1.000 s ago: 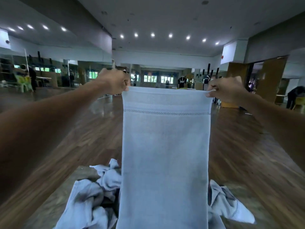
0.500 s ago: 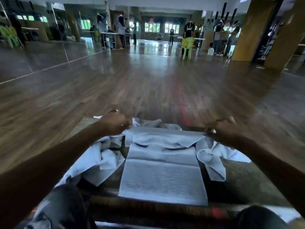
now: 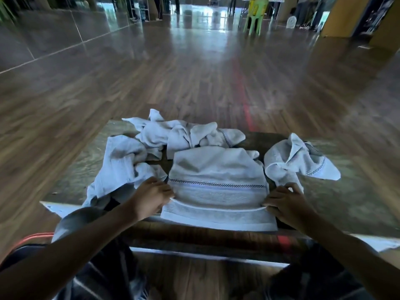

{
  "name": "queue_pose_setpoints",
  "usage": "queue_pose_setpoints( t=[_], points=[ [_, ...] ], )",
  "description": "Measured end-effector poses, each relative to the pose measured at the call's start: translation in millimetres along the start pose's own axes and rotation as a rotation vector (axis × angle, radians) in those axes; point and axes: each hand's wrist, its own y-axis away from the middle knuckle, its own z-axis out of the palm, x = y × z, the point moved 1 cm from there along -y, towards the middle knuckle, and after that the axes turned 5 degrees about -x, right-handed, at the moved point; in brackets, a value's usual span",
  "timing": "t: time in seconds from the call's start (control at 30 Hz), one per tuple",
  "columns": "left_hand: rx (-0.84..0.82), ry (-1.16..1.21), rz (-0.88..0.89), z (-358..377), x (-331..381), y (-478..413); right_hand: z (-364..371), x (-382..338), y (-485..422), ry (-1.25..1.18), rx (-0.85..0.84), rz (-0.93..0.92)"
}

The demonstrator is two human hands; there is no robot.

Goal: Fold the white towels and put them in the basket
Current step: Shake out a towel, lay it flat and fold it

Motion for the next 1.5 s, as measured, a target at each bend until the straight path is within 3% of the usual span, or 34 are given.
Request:
queue_pose_setpoints(
  t=[0.33, 0.53, 0.63, 0.73, 1.2, 1.4, 1.5],
  points=[
    [-0.092, -0.039, -0.252, 8, -11, -42, 2, 13, -31, 0.136, -0.053, 0.187],
    [0.136, 0.133, -0.251, 7, -9, -24, -10, 13, -16, 0.126, 0.18, 0.162],
    [0.179, 0.196, -0.155, 11, -2, -9, -9, 5, -1, 0.145, 0.206, 0.063],
    [0.201, 0.233, -0.083, 18, 7, 2, -1, -3, 6, 0.132, 0.147, -0.007],
    [0.222, 0.537, -0.233, 14, 19, 23, 1, -6, 19, -0.097, -0.029, 0.141],
    [0.214, 0.555, -0.081, 7, 21, 24, -8, -5, 25, -0.255, -0.223, 0.186],
    [0.173, 0.558, -0.057, 9, 18, 28, -8, -8, 31, -0.165, -0.158, 0.067]
  ],
)
